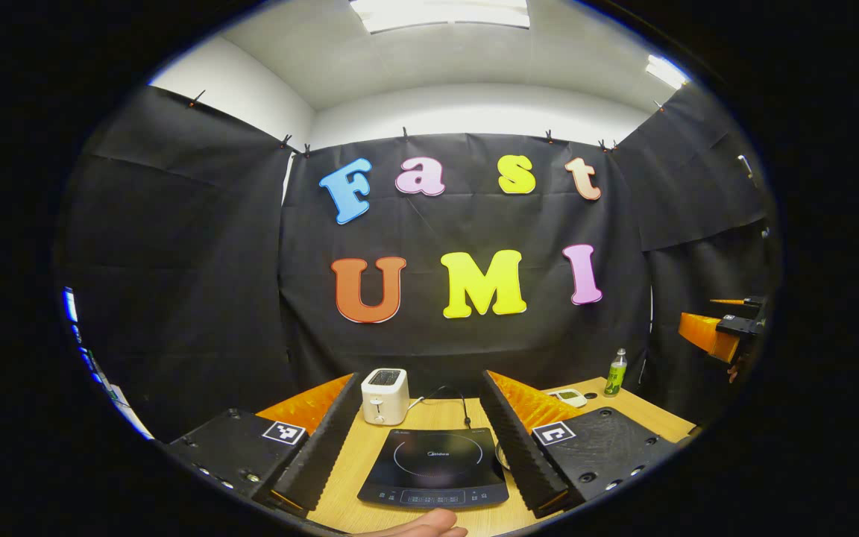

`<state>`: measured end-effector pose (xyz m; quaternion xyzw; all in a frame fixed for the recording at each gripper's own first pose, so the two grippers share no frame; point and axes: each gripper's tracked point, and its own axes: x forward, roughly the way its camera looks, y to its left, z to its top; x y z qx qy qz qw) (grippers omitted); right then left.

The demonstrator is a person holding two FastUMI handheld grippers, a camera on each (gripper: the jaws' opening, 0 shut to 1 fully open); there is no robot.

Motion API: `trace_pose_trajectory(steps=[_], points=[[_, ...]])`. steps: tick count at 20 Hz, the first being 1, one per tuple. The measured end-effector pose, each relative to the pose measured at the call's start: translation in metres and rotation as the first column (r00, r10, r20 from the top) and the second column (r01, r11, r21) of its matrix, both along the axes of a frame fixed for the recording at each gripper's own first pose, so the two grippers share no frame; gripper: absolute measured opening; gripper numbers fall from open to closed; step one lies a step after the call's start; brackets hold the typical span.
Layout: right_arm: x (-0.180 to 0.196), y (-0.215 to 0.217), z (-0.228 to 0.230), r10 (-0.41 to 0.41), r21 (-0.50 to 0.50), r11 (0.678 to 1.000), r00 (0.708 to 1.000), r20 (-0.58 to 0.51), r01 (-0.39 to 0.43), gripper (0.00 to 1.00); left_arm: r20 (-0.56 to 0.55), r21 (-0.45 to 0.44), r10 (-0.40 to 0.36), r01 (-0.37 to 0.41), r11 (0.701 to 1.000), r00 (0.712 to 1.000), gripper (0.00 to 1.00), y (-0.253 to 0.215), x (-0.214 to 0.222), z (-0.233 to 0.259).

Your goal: First push the handle of the pot to place it horizontally, then grasp the pot with both hands and set it on the induction cooktop.

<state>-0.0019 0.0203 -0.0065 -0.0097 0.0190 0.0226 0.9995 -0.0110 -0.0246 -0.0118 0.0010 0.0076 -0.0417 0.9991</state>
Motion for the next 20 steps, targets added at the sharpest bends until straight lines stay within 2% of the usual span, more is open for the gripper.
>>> trace_pose_trajectory(steps=[1, 2, 5, 6, 7, 8, 11, 14, 15, 16, 17, 18, 20], points=[[0.002, 0.0, -0.002, -0.002, -0.003, 1.0, 1.0, -0.004, 0.002, 1.0, -0.008, -0.001, -0.006, 0.006, 1.0, 1.0, 0.95, -0.003, 0.001, -0.003], [0.003, 0.003, -0.006, 0.001, -0.004, 1.0, 1.0, -0.007, -0.001, 0.96, -0.012, 0.001, -0.011, 0.011, 1.0, 1.0, 0.95, -0.004, 0.0, -0.006], [0.01, 0.008, -0.01, 0.011, -0.012, 1.0, 1.0, 0.004, -0.011, 0.96, -0.013, 0.018, -0.008, 0.008, 1.0, 1.0, 0.94, -0.004, -0.003, -0.011], [0.013, 0.009, -0.011, 0.01, -0.021, 1.0, 1.0, 0.011, -0.009, 0.96, -0.013, 0.021, -0.005, 0.005, 1.0, 1.0, 0.84, -0.003, -0.004, -0.013], [0.016, 0.011, -0.014, 0.008, -0.028, 1.0, 1.0, 0.014, -0.008, 0.96, -0.013, 0.021, -0.001, 0.001, 1.0, 1.0, 0.95, -0.003, -0.005, -0.013], [0.018, 0.015, -0.018, 0.015, -0.025, 1.0, 1.0, 0.008, -0.015, 1.0, -0.011, 0.017, 0.001, -0.001, 1.0, 1.0, 0.95, -0.001, -0.008, -0.012], [0.028, 0.03, -0.033, 0.052, -0.006, 0.999, 0.998, -0.032, -0.052, 0.89, -0.006, 0.004, 0.002, -0.001, 1.0, 1.0, 0.96, 0.003, -0.014, -0.012], [0.036, 0.035, -0.052, 0.046, -0.018, 0.999, 0.996, -0.073, -0.047, 0.65, 0.003, -0.024, -0.029, 0.029, 0.999, 1.0, 0.96, -0.002, -0.026, -0.01], [0.038, 0.042, -0.057, 0.062, -0.017, 0.998, 0.995, -0.081, -0.063, 0.6, 0.012, -0.03, -0.035, 0.036, 0.999, 0.999, 0.96, -0.002, -0.029, -0.008], [0.037, 0.051, -0.065, 0.09, -0.001, 0.996, 0.991, -0.096, -0.09, 0.51, 0.021, -0.027, -0.038, 0.038, 0.999, 0.999, 0.97, -0.001, -0.034, -0.005], [0.038, 0.062, -0.073, 0.133, 0.024, 0.991, 0.984, -0.119, -0.131, 0.48, 0.033, -0.018, -0.038, 0.038, 0.999, 0.999, 0.96, 0.0, -0.037, -0.003], [0.04, 0.07, -0.084, 0.167, 0.044, 0.986, 0.975, -0.147, -0.162, 0.29, 0.041, -0.012, -0.034, 0.035, 0.999, 0.999, 0.96, 0.001, -0.04, -0.002], [0.039, 0.081, -0.105, 0.206, 0.07, 0.978, 0.956, -0.207, -0.196, 0.18, 0.047, -0.01, -0.029, 0.03, 1.0, 0.998, 0.96, 0.002, -0.043, -0.002]])
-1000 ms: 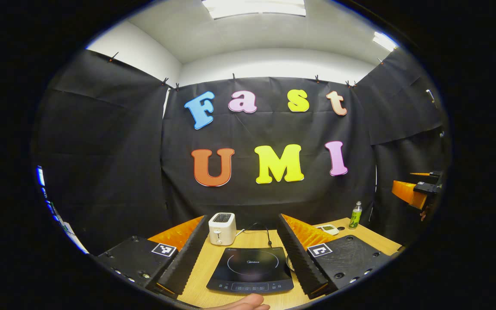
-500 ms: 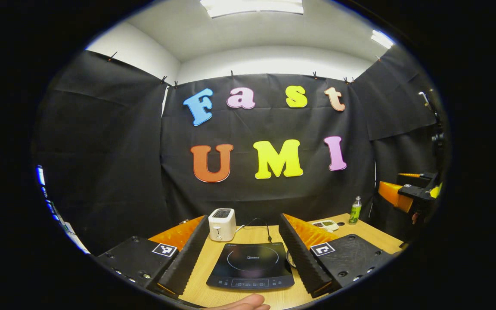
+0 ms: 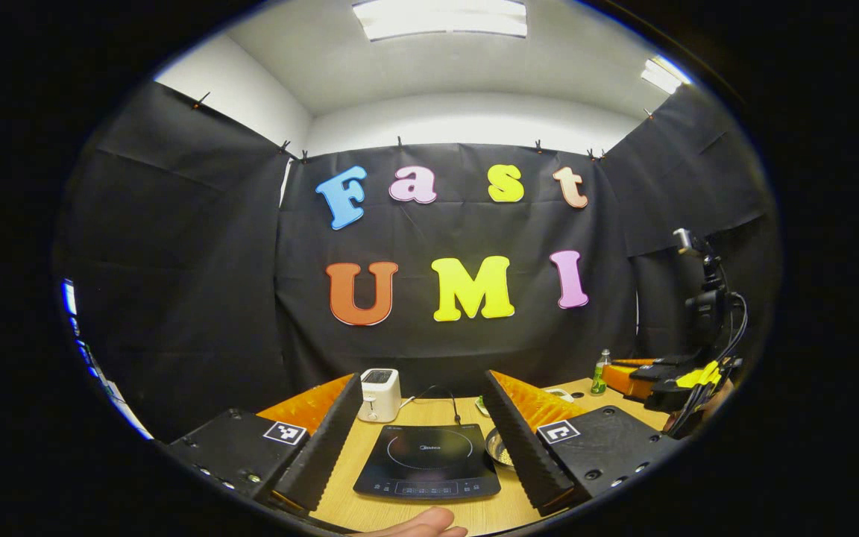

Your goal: First push the handle of the pot to place it horizontally, then grasp the pot with both hands and set it on the induction cooktop.

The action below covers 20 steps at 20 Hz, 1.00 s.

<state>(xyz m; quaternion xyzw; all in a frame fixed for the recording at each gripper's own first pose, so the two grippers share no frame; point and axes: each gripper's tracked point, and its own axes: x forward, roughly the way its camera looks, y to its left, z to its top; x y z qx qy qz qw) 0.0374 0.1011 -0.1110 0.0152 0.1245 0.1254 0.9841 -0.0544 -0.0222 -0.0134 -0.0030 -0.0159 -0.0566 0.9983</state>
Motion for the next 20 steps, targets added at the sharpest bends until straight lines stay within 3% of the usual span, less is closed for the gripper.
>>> trace_pose_trajectory(steps=[2, 8, 10, 13, 15, 18, 20], points=[[-0.002, 0.014, -0.025, 0.036, 0.005, 0.999, 0.996, -0.076, -0.036, 0.01, 0.002, -0.006, 0.003, -0.003, 1.0, 1.0, 0.96, 0.003, -0.003, -0.001], [0.0, 0.038, -0.111, 0.036, -0.045, 0.998, 0.962, -0.27, -0.05, 0.04, -0.008, 0.014, 0.036, -0.036, 0.999, 0.999, 0.96, 0.021, -0.003, -0.009], [-0.003, 0.05, -0.145, 0.042, -0.039, 0.997, 0.932, -0.359, -0.06, 0.04, -0.013, 0.034, 0.067, -0.067, 0.997, 0.998, 0.96, 0.03, -0.004, -0.015], [-0.011, 0.057, -0.181, 0.026, -0.058, 0.997, 0.887, -0.46, -0.059, 0.04, -0.031, 0.014, 0.053, -0.052, 0.999, 0.998, 0.96, 0.028, -0.007, -0.019], [-0.014, 0.064, -0.2, 0.022, -0.079, 0.994, 0.86, -0.509, -0.072, 0.0, -0.032, 0.011, 0.061, -0.061, 0.998, 0.998, 0.96, 0.035, -0.007, -0.02], [-0.022, 0.066, -0.22, 0.01, -0.094, 0.992, 0.815, -0.579, -0.078, 0.04, -0.047, 0.028, 0.075, -0.074, 0.997, 0.996, 0.96, 0.038, -0.009, -0.029], [-0.022, 0.068, -0.228, 0.013, -0.091, 0.992, 0.801, -0.598, -0.084, 0.04, -0.04, 0.032, 0.075, -0.074, 0.997, 0.996, 0.97, 0.038, -0.011, -0.028]])
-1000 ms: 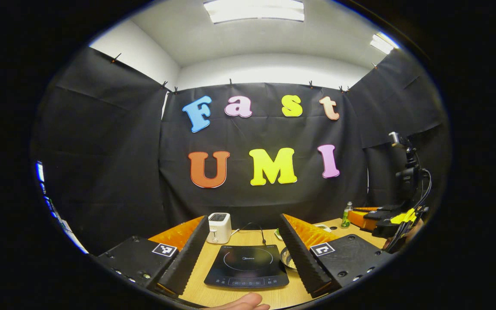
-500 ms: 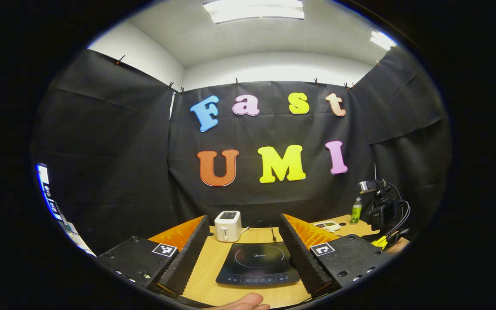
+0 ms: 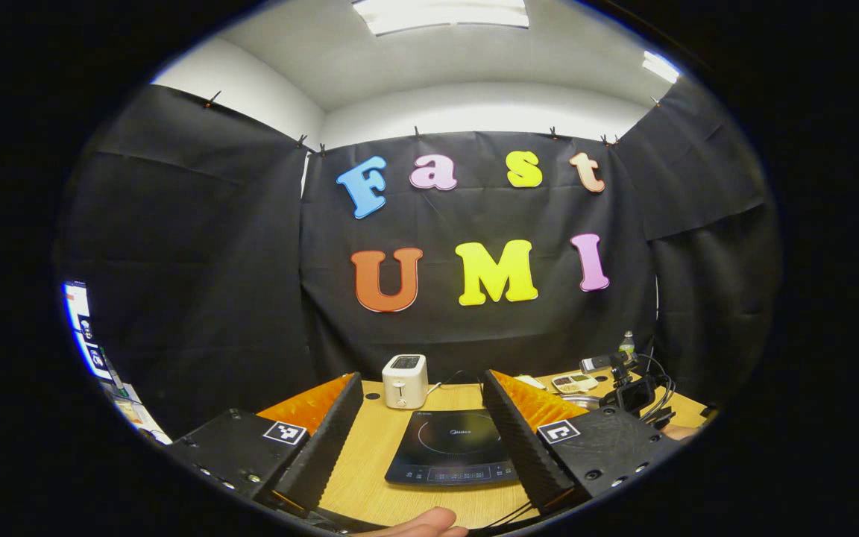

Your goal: First push the handle of the pot to place it horizontally, then grasp the pot with both hands and set it on the induction cooktop.

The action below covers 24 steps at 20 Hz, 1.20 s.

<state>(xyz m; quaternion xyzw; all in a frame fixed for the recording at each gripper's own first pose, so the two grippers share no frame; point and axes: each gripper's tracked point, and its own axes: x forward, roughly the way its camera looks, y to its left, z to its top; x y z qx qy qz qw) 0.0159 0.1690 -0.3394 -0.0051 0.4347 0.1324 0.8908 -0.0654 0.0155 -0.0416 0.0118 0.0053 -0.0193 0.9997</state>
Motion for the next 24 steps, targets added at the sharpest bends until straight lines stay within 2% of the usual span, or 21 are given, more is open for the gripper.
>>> trace_pose_trajectory(steps=[1, 4, 6, 7, 11, 13, 17, 18, 19, 21, 24], points=[[0.001, -0.001, -0.003, 0.0, -0.006, 1.0, 1.0, -0.009, 0.0, 0.01, 0.002, -0.001, -0.004, 0.004, 1.0, 1.0, 0.96, -0.002, -0.002, 0.0], [0.0, -0.002, -0.013, -0.006, 0.01, 1.0, 0.999, -0.051, 0.006, 0.04, 0.005, -0.001, -0.017, 0.017, 1.0, 1.0, 0.96, -0.007, -0.004, 0.001], [0.002, -0.007, -0.02, -0.024, 0.007, 1.0, 0.997, -0.076, 0.024, 0.01, 0.006, 0.001, -0.018, 0.018, 1.0, 1.0, 0.96, -0.008, -0.005, 0.002], [0.002, -0.007, -0.023, -0.026, 0.018, 0.999, 0.996, -0.086, 0.028, 0.04, 0.01, -0.001, -0.019, 0.019, 1.0, 1.0, 0.96, -0.008, -0.006, 0.004], [0.002, -0.01, -0.026, -0.039, 0.025, 0.999, 0.994, -0.104, 0.042, 0.01, 0.018, -0.007, -0.017, 0.017, 1.0, 1.0, 0.96, -0.01, -0.011, 0.007], [0.002, -0.01, -0.027, -0.032, 0.029, 0.999, 0.994, -0.109, 0.035, 0.04, 0.021, -0.002, -0.022, 0.022, 1.0, 1.0, 0.96, -0.012, -0.01, 0.01], [-0.003, -0.013, -0.033, -0.015, 0.038, 0.999, 0.99, -0.138, 0.021, 0.04, 0.019, 0.009, -0.037, 0.037, 0.999, 0.999, 0.96, -0.019, -0.012, 0.009], [-0.006, -0.015, -0.035, -0.007, 0.036, 0.999, 0.99, -0.142, 0.012, 0.01, 0.018, 0.009, -0.041, 0.041, 0.999, 0.999, 0.96, -0.019, -0.011, 0.008], [-0.008, -0.017, -0.036, -0.002, 0.037, 0.999, 0.989, -0.145, 0.008, 0.04, 0.017, 0.01, -0.042, 0.042, 0.999, 0.999, 0.96, -0.02, -0.011, 0.007], [-0.015, -0.024, -0.038, 0.006, 0.042, 0.999, 0.989, -0.145, 0.0, 0.02, 0.012, 0.01, -0.041, 0.041, 0.999, 0.999, 0.96, -0.019, -0.01, 0.005], [-0.018, -0.035, -0.039, 0.008, 0.032, 0.999, 0.99, -0.142, -0.003, 0.04, 0.003, 0.011, -0.034, 0.034, 0.999, 0.999, 0.96, -0.018, -0.007, 0.001]])
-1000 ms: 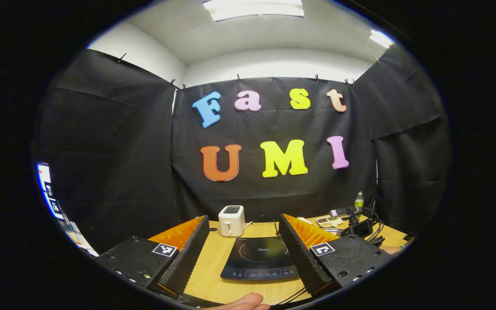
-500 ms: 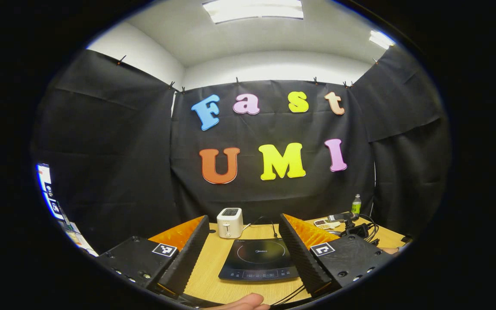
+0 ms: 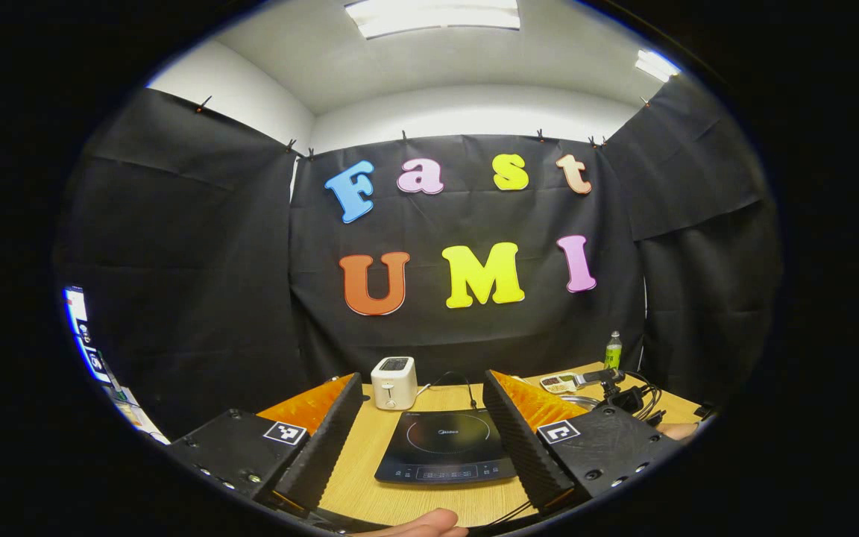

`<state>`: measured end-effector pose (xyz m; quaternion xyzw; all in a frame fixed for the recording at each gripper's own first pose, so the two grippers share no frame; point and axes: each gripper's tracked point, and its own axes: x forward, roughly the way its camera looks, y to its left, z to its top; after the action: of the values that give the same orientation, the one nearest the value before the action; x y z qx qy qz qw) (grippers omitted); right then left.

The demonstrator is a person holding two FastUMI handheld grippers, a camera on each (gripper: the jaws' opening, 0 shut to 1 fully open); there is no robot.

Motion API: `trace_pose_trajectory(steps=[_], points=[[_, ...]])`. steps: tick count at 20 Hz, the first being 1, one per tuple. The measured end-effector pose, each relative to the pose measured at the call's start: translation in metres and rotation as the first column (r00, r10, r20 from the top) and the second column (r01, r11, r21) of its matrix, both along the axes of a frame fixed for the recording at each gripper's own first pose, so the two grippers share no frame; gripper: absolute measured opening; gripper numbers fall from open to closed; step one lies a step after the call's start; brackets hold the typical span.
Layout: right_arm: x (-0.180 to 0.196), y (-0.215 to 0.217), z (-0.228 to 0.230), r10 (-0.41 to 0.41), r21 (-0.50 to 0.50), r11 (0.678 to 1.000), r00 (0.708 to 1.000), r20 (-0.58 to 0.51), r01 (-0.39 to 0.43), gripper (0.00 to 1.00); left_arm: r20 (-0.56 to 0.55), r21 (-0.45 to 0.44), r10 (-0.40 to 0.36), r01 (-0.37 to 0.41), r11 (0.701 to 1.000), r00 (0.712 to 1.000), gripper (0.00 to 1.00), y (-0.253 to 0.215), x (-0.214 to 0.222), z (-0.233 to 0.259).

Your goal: First push the handle of the pot to place it horizontally, then grasp the pot with both hands and set it on the induction cooktop.

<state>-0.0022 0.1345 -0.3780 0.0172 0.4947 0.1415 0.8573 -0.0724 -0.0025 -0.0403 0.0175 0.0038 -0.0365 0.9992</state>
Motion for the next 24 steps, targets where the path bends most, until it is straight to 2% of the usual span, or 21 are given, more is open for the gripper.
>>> trace_pose_trajectory(steps=[8, 9, 10, 11, 12, 13, 16, 21, 24], points=[[0.001, -0.022, 0.0, 0.001, -0.018, 1.0, 1.0, 0.014, 0.0, 0.04, 0.009, -0.009, 0.012, -0.012, 1.0, 1.0, 0.96, 0.002, -0.004, 0.002], [0.001, -0.025, 0.0, 0.0, -0.021, 1.0, 1.0, 0.016, 0.0, 0.01, 0.009, -0.008, 0.013, -0.013, 1.0, 1.0, 0.96, 0.002, -0.005, 0.002], [0.001, -0.028, 0.0, 0.001, -0.024, 1.0, 1.0, 0.021, -0.001, 0.04, 0.01, -0.009, 0.016, -0.016, 1.0, 1.0, 0.96, 0.002, -0.005, 0.002], [0.002, -0.031, 0.0, 0.002, -0.025, 1.0, 1.0, 0.028, -0.001, 0.02, 0.009, -0.008, 0.011, -0.011, 1.0, 1.0, 0.96, 0.001, -0.006, 0.002], [0.001, -0.033, 0.0, 0.001, -0.023, 1.0, 0.999, 0.034, 0.0, 0.04, 0.008, -0.011, 0.008, -0.007, 1.0, 1.0, 0.96, -0.001, -0.005, 0.0], [0.001, -0.036, 0.0, 0.002, -0.022, 1.0, 0.999, 0.039, -0.001, 0.02, 0.007, -0.013, 0.01, -0.01, 1.0, 1.0, 0.96, -0.001, -0.007, 0.0], [0.003, -0.043, 0.0, 0.013, -0.022, 1.0, 0.999, 0.048, -0.012, 0.04, 0.007, -0.005, 0.015, -0.015, 1.0, 1.0, 0.96, 0.001, -0.009, -0.001], [0.007, -0.059, -0.001, 0.078, -0.055, 0.996, 0.993, 0.092, -0.073, 0.01, -0.001, 0.0, 0.005, -0.005, 1.0, 1.0, 0.96, -0.006, -0.01, -0.007], [0.011, -0.078, -0.004, 0.102, -0.113, 0.99, 0.988, 0.115, -0.089, 0.01, -0.004, 0.009, 0.002, -0.002, 1.0, 1.0, 0.96, -0.011, -0.01, -0.008]])
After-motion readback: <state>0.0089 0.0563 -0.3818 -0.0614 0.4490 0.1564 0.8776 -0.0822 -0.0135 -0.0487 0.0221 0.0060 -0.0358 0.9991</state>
